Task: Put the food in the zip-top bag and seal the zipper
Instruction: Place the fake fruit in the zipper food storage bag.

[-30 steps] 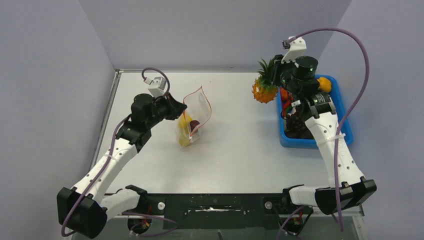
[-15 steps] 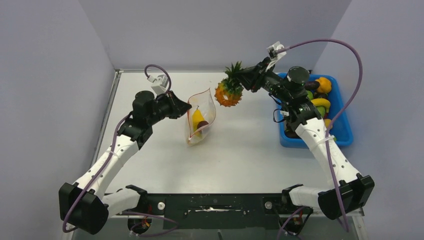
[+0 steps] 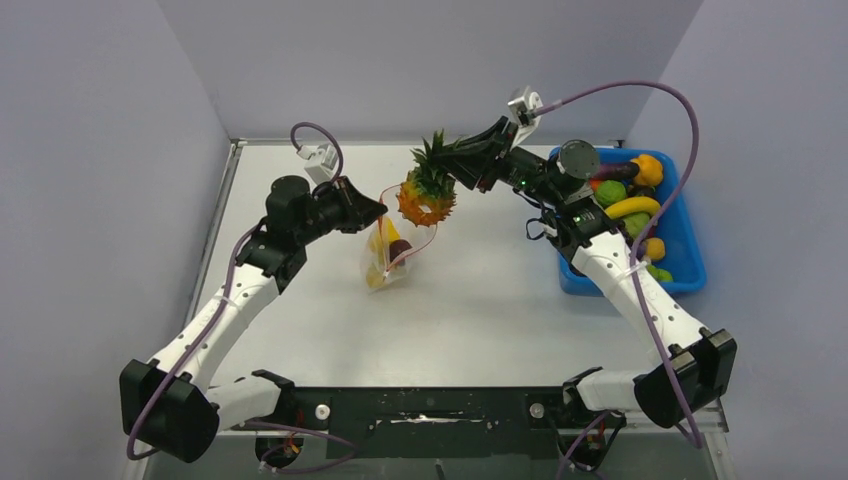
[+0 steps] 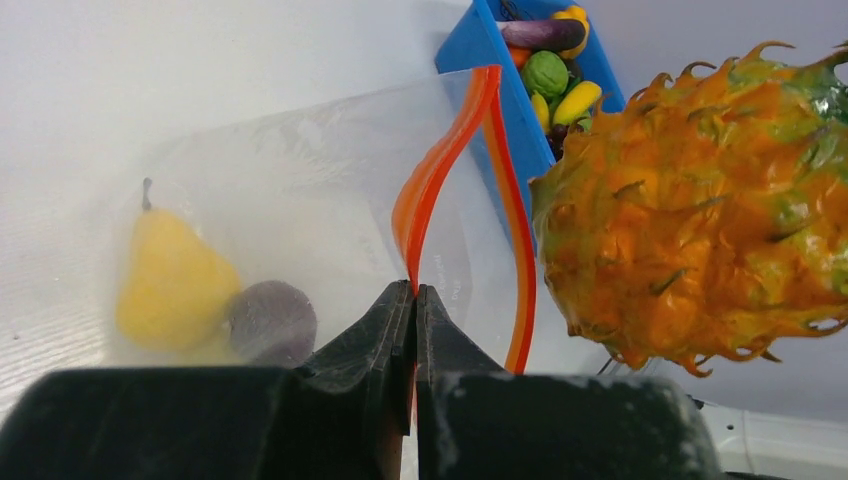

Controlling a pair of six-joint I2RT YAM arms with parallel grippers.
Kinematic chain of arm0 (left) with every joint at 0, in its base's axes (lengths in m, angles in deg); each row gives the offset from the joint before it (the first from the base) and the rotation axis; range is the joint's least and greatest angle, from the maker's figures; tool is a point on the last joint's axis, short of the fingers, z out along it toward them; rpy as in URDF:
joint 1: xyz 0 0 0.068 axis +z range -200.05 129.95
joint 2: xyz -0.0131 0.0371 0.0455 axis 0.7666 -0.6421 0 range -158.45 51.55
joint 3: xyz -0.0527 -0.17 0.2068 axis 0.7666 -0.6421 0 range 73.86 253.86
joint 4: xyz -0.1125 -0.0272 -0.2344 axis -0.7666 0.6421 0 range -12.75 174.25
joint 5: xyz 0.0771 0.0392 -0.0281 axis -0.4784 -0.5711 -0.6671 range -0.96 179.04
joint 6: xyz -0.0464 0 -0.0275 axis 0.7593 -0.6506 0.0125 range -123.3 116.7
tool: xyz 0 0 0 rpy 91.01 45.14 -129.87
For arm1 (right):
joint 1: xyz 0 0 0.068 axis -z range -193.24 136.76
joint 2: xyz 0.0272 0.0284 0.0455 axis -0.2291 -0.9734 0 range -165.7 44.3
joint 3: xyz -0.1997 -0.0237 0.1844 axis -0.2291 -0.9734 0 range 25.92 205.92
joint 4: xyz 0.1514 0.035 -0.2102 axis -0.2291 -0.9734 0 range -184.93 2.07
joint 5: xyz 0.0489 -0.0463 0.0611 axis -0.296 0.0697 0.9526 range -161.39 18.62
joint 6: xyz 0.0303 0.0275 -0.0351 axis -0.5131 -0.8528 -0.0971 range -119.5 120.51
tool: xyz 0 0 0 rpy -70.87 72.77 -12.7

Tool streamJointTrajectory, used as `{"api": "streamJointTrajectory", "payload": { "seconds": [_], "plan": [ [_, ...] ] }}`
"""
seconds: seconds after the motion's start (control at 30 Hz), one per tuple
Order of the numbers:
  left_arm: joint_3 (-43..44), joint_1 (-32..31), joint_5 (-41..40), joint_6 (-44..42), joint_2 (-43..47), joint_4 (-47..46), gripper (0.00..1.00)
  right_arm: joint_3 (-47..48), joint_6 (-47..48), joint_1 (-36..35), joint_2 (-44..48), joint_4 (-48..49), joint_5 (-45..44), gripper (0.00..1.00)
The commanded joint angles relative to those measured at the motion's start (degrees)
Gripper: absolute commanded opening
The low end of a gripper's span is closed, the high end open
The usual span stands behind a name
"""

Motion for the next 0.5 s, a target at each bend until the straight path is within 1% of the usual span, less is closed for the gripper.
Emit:
{"api": "streamJointTrajectory", "payload": {
  "seconds": [0.0,0.13,0.2,0.37,0.47],
  "plan": [
    [3.9,0.2,4.4,2.2,-0.8,-4.6,0.0,-2.8,4.3,-1.2,1.4,8.3,1.1,0.19],
    [2.5,0.2,5.9,3.5,-0.9,-5.7,0.0,-4.8,5.6,-1.4,1.9,9.6,0.5,0.2],
    [1.8,0.3,6.2,4.1,-0.8,-6.5,0.0,-5.9,4.5,-1.3,1.6,11.6,0.9,0.2],
    [0.3,0.3,8.6,5.7,-0.7,-8.8,0.0,-9.5,3.5,-1.3,-0.1,17.9,3.3,0.2],
    [0.9,0.2,7.3,4.0,-0.8,-6.7,0.0,-10.4,3.4,-1.3,-1.1,19.8,6.2,0.2]
  ]
}}
